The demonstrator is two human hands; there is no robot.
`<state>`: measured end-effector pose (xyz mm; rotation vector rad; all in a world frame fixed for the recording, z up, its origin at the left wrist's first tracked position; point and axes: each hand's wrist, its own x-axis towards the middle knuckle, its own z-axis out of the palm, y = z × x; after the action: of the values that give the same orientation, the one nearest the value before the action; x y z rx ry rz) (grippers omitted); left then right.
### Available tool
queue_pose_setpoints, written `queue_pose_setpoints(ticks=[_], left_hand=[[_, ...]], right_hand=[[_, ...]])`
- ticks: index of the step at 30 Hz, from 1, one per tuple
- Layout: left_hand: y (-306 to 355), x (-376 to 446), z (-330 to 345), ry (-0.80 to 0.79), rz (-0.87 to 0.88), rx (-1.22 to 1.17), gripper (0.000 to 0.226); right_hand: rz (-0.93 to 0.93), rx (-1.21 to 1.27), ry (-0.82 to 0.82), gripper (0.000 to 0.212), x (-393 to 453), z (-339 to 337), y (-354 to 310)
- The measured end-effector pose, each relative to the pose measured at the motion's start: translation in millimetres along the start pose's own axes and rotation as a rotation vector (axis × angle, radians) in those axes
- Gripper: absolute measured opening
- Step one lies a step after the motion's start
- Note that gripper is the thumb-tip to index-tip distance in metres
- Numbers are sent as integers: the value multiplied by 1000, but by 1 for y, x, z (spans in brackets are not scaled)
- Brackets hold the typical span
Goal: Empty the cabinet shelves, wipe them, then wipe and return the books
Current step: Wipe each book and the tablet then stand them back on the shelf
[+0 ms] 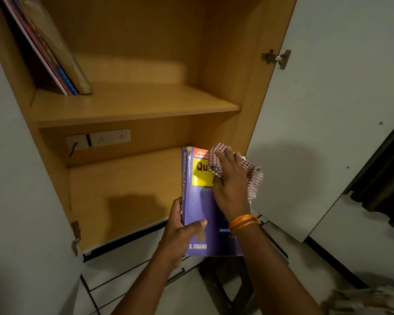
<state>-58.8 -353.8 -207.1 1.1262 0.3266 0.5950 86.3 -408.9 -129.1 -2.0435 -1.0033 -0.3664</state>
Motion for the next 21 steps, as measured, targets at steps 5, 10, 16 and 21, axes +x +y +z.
queue_pose_setpoints(ticks=[5,10,16,21], left_hand=[[0,4,-1,19,39,-22,66],[2,8,-9,91,54,-107,63],[8,9,-11,120,4,-140,65],[8,4,-8,62,-2,-165,64]], right_hand=[[-299,-14,-180,70,-42,6,-19],[-377,-3,-215,63,-95,7,3],[-74,241,-141,51,-112,-4,38],[81,299,-61,57,-81,-12,28]])
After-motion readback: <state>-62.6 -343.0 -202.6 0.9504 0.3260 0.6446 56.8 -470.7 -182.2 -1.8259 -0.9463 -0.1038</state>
